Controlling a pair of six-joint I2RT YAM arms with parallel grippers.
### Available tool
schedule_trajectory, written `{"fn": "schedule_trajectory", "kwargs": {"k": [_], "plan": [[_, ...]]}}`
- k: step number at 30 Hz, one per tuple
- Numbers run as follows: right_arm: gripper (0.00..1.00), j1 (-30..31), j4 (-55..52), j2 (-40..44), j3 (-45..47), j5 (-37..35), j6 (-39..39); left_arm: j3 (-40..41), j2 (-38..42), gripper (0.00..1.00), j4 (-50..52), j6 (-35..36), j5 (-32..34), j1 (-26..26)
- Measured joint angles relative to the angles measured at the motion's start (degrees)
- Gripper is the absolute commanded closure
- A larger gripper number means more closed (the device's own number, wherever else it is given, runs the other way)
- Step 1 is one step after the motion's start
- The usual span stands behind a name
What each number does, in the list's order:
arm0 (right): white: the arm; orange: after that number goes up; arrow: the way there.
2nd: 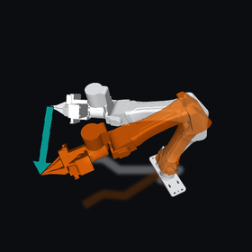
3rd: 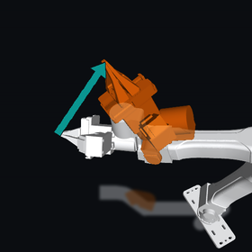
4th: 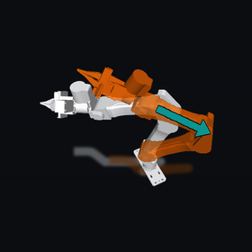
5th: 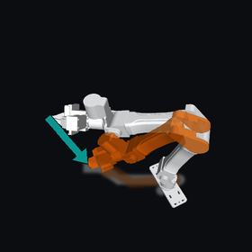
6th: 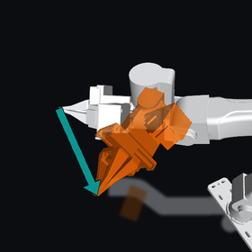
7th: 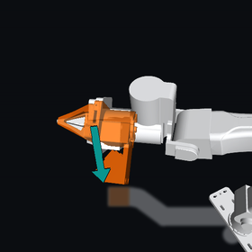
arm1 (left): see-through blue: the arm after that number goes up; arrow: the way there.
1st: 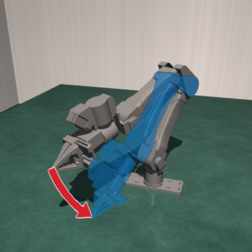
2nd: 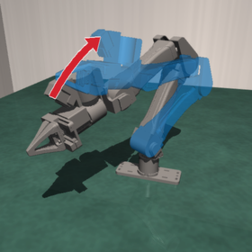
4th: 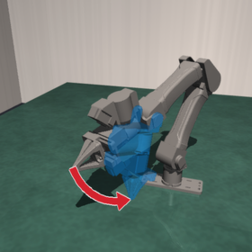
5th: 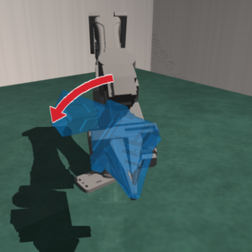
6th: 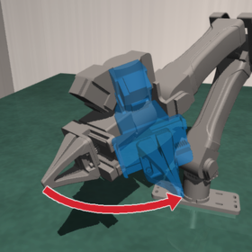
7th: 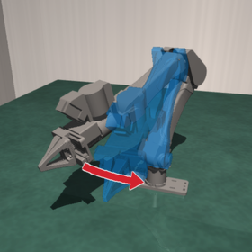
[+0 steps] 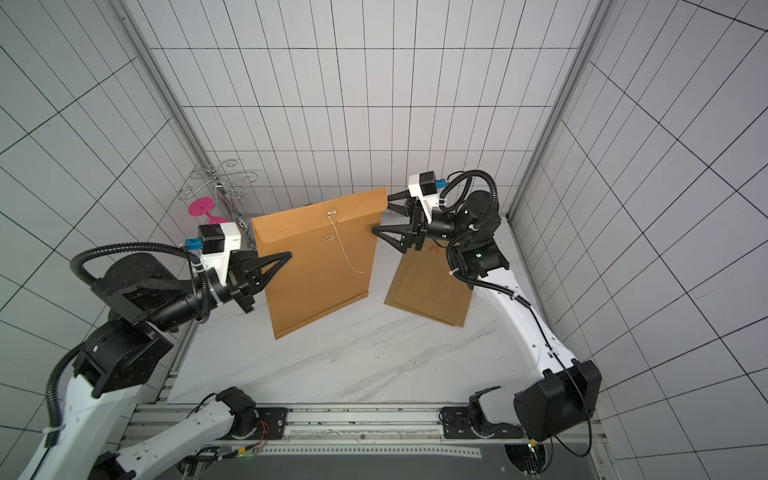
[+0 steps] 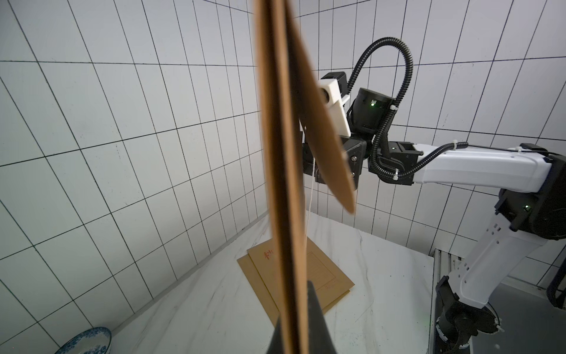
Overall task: Open the file bag
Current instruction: Place the file bag at the center of the board.
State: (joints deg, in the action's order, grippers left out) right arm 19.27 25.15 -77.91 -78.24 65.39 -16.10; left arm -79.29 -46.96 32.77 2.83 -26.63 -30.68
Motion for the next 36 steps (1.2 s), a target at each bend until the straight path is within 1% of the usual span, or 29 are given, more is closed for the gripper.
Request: {"fn": "schedule_trajectory", "kwargs": {"k": [5,12,16,20,23,27,28,32,36], "plan": [[0.36,0.0,4.44,-2.29,-1.01,1.84,-4.79,0.35,0.68,1.0,-1.29,0.07,-1.49,0.0],[0.36,0.0,13.66,-4.74,-6.19,3.8,-13.62,1.25,0.72,1.0,-1.77,0.24,-2.56,0.0],[0.36,0.02,17.51,-5.92,-10.21,4.48,-17.33,1.55,0.83,1.0,-1.77,0.26,-2.8,0.0],[0.37,0.26,19.91,-5.99,-11.41,5.51,-19.37,1.57,0.94,1.0,-1.77,0.55,-2.82,0.0],[0.45,0.5,19.87,-5.97,-11.41,6.23,-19.47,1.57,0.98,1.0,-1.77,0.68,-2.84,0.0],[0.6,0.76,19.28,-5.97,-11.41,6.82,-19.56,1.86,0.98,1.0,-1.81,0.72,-3.02,0.0],[0.62,0.76,19.08,-5.97,-11.41,6.95,-19.65,1.99,1.03,1.0,-1.79,0.76,-3.02,0.0],[0.64,0.76,18.71,-5.97,-11.41,7.26,-19.8,2.58,1.18,1.0,-1.73,0.94,-3.06,0.0],[0.78,0.9,18.71,-5.97,-11.8,7.5,-20.26,3.26,1.44,1.0,-1.73,1.14,-3.06,0.0]]}}
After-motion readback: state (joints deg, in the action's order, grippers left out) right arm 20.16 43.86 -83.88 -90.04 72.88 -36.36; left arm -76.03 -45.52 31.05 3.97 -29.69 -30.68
